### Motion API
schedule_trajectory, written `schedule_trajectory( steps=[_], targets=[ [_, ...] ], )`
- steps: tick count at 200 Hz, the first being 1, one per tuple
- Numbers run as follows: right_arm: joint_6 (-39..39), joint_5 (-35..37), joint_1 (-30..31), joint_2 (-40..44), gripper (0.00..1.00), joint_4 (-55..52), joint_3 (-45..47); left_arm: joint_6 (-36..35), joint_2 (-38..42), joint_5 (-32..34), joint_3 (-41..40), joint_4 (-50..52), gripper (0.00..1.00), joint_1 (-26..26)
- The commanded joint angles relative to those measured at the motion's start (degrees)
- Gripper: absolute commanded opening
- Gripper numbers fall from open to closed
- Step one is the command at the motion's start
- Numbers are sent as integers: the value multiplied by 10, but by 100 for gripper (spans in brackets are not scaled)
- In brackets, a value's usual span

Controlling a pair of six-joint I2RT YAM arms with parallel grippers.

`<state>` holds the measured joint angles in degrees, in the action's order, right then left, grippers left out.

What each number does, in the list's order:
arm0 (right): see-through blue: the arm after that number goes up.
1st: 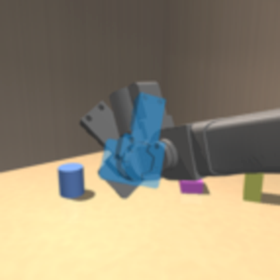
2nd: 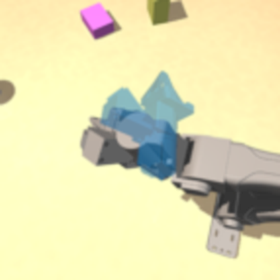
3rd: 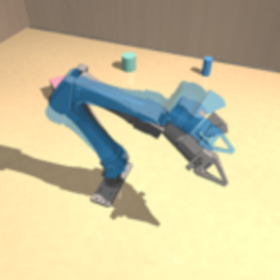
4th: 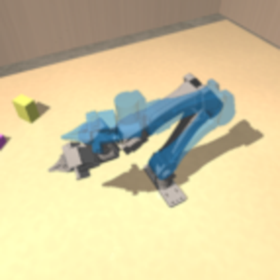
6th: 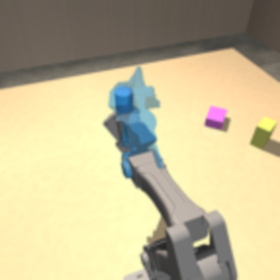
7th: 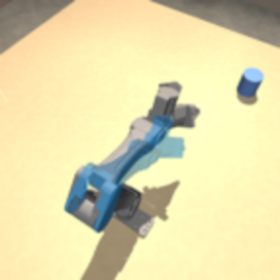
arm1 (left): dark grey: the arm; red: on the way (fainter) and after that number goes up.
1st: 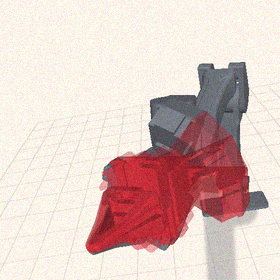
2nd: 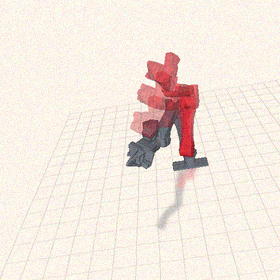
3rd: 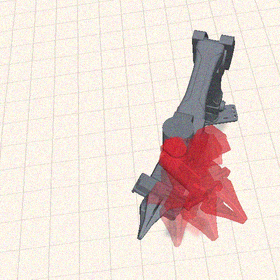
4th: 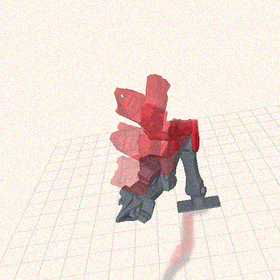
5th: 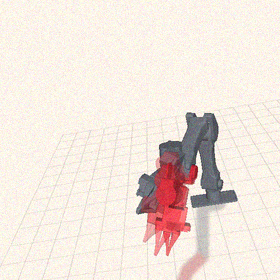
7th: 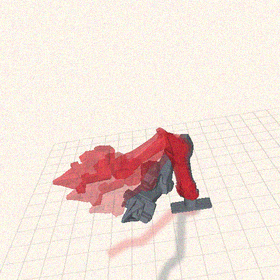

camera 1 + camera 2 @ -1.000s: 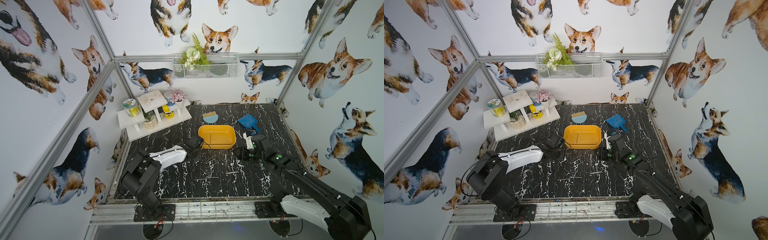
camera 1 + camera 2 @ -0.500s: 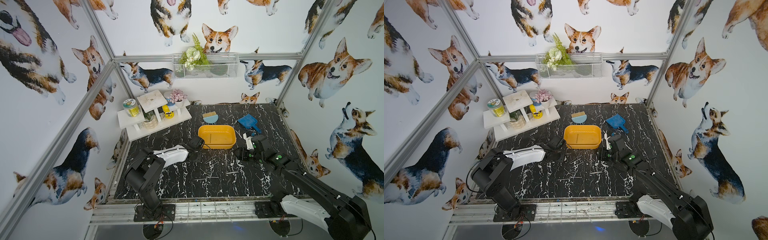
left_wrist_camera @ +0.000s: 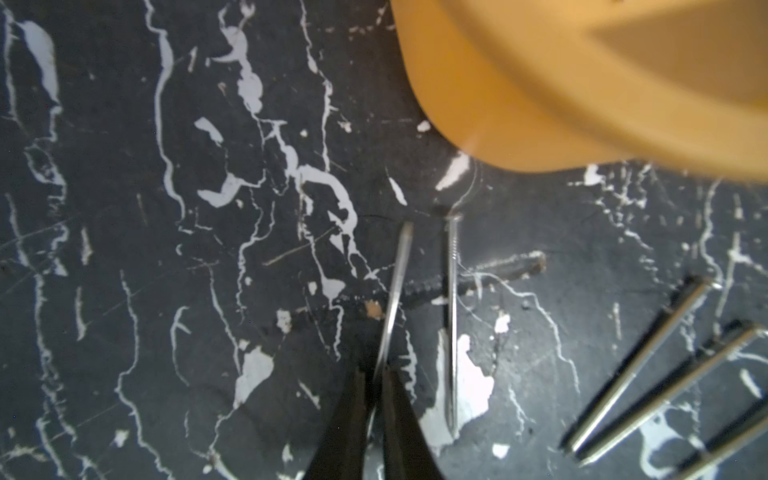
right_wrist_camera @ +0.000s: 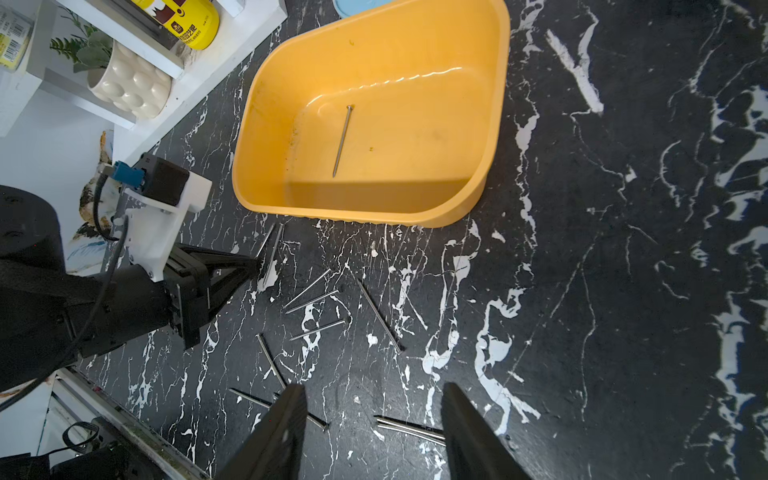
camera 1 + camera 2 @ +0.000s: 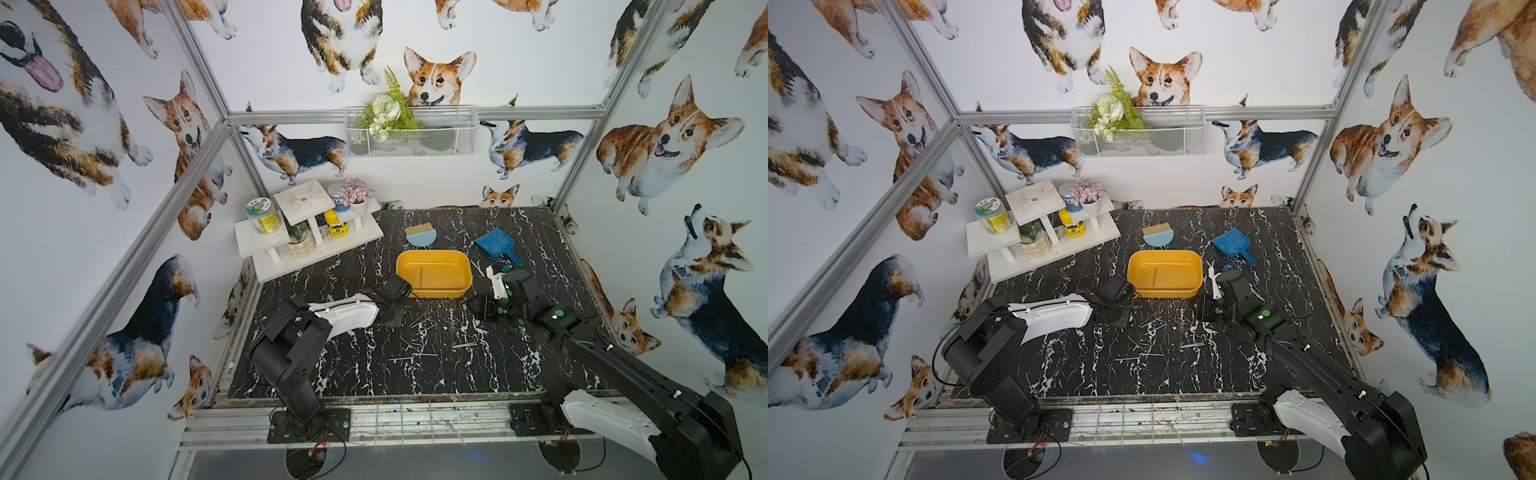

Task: Put the nails on the desktop into the storage box
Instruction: Pick up the nail from the center of the board.

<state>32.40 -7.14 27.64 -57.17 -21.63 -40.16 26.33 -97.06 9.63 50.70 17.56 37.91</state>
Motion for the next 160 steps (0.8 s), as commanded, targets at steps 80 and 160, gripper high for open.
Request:
schedule_trajectory(
  steps=[80, 160],
  targets=[
    [-8, 3, 0, 5, 57, 10, 2, 22, 46, -29, -20, 51, 0, 2],
    [-15, -17, 0, -24, 56, 40, -4, 30, 160, -12, -18, 101, 0, -15]
  ],
)
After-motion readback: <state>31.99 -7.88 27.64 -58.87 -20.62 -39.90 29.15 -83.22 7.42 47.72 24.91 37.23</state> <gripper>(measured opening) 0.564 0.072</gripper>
